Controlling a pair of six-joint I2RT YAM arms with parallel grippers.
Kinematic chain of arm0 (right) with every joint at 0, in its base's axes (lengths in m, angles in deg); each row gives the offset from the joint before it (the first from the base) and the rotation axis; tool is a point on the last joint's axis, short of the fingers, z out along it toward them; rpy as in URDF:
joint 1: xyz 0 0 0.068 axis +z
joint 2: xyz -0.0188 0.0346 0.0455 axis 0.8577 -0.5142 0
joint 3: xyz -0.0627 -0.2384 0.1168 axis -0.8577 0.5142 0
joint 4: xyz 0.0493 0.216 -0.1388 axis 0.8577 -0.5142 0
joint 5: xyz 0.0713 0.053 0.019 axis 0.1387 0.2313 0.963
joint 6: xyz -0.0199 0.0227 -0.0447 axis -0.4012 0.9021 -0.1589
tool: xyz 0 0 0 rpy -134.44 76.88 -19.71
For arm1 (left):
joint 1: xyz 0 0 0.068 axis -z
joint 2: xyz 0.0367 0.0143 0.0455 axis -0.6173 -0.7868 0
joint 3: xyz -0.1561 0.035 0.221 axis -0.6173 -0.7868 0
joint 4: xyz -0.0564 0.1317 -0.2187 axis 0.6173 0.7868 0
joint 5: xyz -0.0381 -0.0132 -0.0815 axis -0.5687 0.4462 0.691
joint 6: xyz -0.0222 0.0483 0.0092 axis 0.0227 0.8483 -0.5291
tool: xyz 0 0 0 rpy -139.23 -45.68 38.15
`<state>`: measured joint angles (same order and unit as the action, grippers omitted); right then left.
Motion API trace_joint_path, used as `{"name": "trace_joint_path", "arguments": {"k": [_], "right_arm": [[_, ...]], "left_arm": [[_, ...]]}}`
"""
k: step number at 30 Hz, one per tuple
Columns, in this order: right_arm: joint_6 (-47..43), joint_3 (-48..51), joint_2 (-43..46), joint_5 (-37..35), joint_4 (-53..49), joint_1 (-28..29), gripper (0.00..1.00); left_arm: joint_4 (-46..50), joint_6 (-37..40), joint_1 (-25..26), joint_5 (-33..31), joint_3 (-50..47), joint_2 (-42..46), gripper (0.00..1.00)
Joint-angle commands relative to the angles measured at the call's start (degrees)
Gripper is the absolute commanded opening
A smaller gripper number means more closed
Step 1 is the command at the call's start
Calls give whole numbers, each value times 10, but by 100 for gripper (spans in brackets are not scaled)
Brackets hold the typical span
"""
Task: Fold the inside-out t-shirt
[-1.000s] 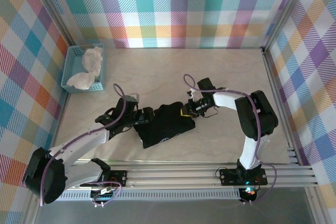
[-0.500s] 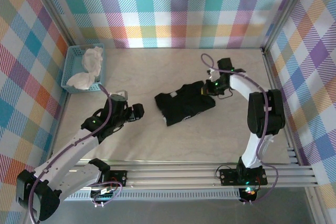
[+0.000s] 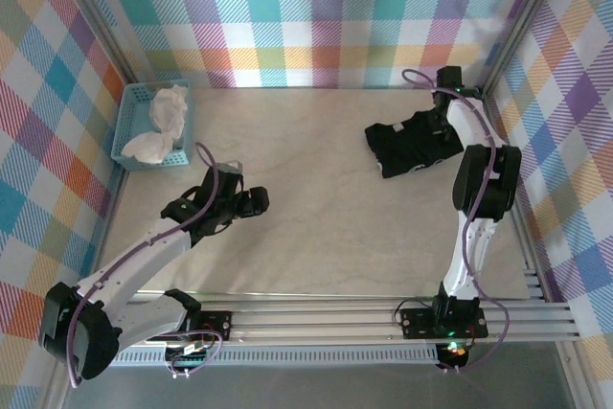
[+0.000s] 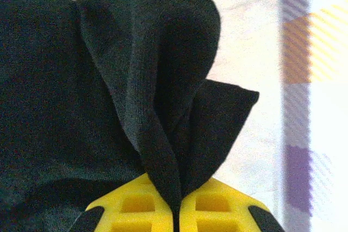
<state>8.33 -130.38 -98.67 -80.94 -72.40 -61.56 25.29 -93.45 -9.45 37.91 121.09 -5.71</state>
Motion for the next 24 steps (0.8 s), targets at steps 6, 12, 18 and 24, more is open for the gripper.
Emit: {"name": "trace_joint_path", "arguments": {"k": [6,12,18,24], "right_arm": [[-3,-134,-92,-152,-54,-33,11],[10,-132,-92,-181,-31,-39,42],[49,-76,-19,-178,-28,-29,61],[109,181,187,-91,86,39,78]], "left_arm": [[-5,1,-5,7,38,-33,82],[-6,-3,-4,11,46,-47,82],[1,9,-5,-8,52,-38,83],[-24,42,-7,-141,38,3,92]]}}
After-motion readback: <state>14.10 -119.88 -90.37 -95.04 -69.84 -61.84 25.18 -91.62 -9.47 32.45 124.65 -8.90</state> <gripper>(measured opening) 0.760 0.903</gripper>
